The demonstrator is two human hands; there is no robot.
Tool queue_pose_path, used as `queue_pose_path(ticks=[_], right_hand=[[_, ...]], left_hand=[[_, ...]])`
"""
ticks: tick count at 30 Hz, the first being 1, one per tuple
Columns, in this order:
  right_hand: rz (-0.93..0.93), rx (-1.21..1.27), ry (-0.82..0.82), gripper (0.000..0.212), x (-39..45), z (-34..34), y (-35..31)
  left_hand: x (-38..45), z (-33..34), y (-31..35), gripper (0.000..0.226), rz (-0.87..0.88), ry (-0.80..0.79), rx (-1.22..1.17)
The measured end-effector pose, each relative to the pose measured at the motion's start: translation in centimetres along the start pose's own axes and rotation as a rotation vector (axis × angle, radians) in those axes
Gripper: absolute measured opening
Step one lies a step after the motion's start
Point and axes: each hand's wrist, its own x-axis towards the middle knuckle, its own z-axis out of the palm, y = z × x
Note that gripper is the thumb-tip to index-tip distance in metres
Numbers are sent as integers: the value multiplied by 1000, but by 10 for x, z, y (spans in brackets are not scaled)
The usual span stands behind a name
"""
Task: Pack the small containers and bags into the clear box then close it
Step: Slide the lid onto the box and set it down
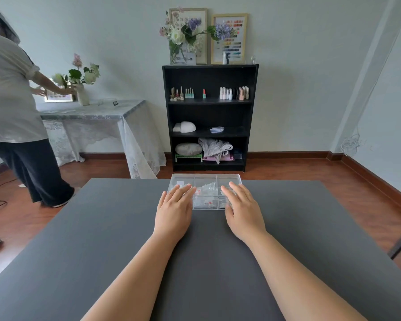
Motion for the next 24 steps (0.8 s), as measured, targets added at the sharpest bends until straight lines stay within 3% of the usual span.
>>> queue_pose_path(ticks=[24], right_hand=[[-1,-30,-44,58,35,15,12]], left_hand=[[32,18,-18,43,-11,-50,60]])
